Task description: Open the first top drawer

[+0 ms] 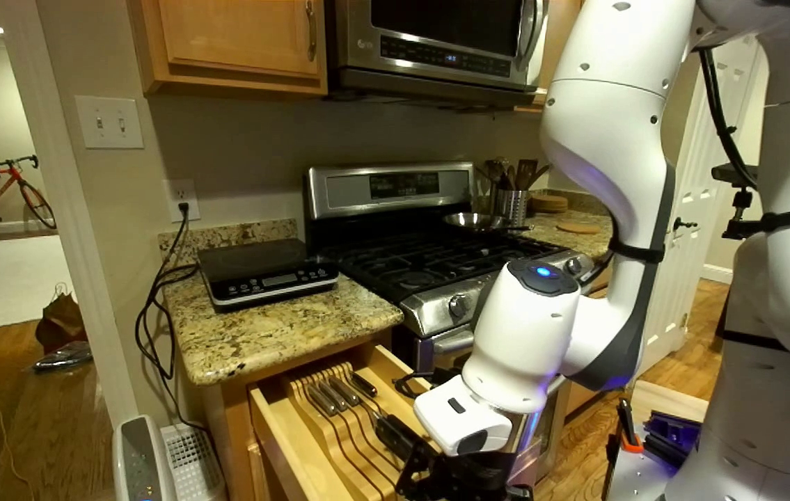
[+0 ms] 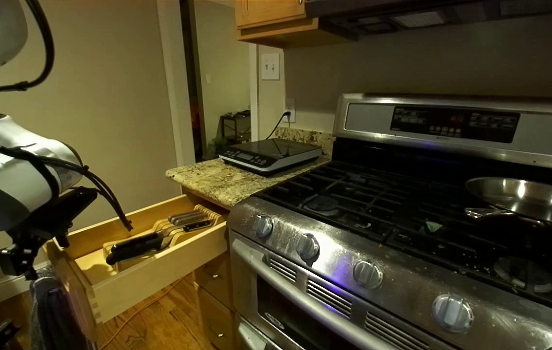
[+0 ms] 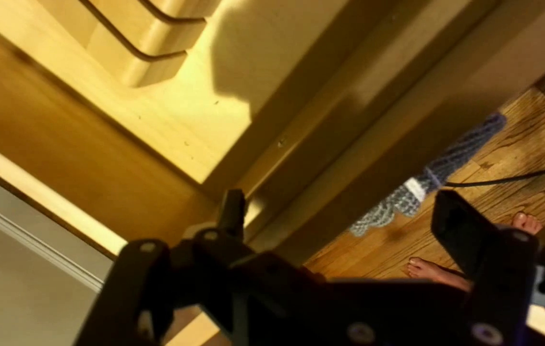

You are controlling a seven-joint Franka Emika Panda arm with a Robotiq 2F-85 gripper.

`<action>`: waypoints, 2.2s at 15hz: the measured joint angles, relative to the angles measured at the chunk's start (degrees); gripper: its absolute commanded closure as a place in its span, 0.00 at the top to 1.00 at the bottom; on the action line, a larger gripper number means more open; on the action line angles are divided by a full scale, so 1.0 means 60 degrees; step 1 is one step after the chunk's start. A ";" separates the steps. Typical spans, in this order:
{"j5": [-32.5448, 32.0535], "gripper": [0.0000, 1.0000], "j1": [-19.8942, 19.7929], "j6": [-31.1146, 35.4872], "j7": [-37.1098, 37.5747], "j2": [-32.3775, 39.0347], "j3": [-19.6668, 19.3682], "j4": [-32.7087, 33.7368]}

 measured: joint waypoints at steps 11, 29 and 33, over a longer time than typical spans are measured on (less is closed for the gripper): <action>0.0640 1.00 -0.0066 -0.0218 -0.0194 -0.0814 -0.0206 -0.0028; 0.3536 1.00 -0.0048 -0.1146 -0.1645 -0.0712 0.0033 0.0003; 0.4038 1.00 0.0131 -0.0856 -0.1699 -0.0590 0.0211 -0.0056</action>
